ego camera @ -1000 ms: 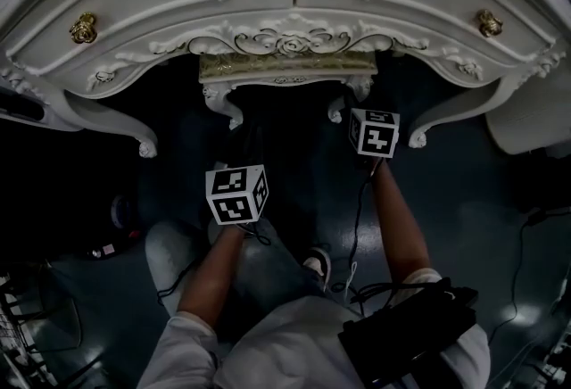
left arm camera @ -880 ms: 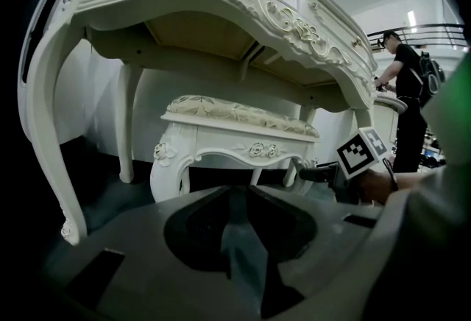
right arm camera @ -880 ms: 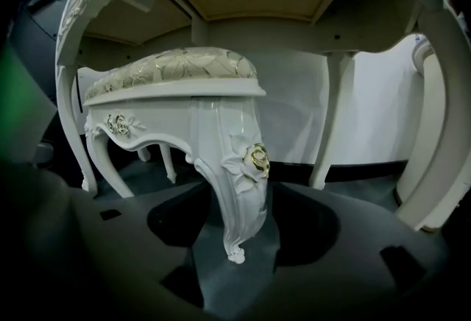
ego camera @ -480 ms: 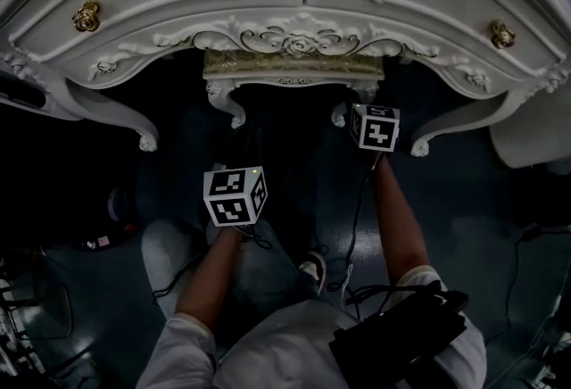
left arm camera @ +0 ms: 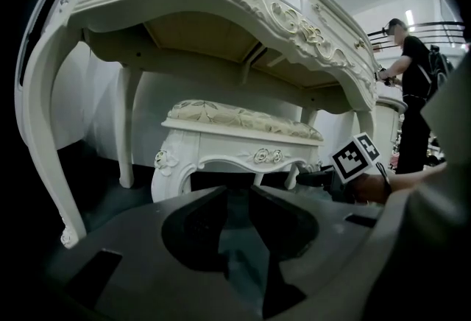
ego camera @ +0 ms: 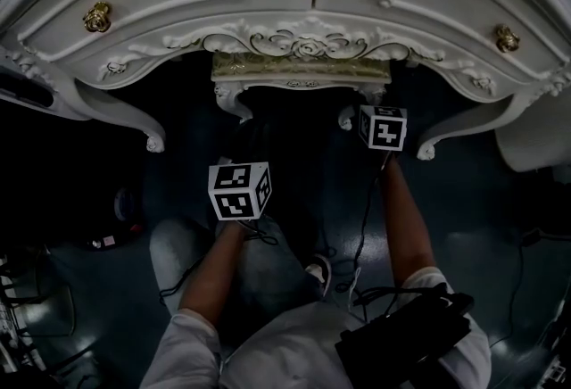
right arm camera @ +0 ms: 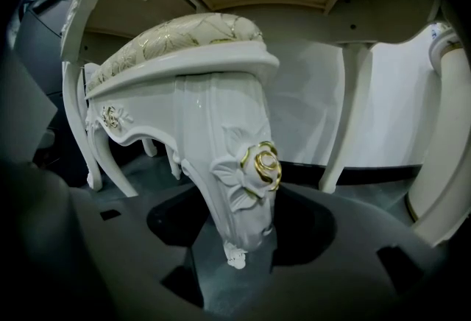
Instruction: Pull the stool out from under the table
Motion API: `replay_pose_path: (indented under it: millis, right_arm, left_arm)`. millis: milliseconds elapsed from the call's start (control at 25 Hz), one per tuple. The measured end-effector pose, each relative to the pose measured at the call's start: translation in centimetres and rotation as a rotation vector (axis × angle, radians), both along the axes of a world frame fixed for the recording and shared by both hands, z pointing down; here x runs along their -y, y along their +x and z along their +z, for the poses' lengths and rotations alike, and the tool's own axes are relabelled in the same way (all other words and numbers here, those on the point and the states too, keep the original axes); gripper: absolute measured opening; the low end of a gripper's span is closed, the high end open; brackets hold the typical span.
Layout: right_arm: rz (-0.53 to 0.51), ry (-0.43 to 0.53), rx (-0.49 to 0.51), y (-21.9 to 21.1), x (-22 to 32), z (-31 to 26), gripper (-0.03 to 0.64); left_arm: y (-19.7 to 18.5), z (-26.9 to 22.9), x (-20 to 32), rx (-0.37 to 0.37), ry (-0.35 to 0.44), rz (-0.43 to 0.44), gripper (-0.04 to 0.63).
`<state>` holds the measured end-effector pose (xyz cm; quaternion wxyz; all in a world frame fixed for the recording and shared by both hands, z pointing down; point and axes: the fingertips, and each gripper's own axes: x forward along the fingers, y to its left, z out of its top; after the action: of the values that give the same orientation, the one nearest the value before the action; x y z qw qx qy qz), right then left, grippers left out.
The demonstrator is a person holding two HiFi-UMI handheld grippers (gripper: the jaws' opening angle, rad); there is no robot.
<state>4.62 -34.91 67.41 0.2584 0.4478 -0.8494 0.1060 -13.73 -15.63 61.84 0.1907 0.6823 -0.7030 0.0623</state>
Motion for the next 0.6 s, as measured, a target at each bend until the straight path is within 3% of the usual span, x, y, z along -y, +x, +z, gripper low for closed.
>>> replay_pose_path:
  millis: [280, 600]
  right_arm:
    - [0.000, -0.005, 0.016, -0.1, 0.1, -0.1, 0.245]
    - [0.000, -0.016, 0.031, -0.1, -0.1, -0.2, 0.247]
  left_arm:
    - [-1.0, -0.4, 0.3, 0.018, 0.015, -0.026, 0.130]
    - [-5.0, -0.8, 0.2, 0.096, 0.014, -0.121, 0.217]
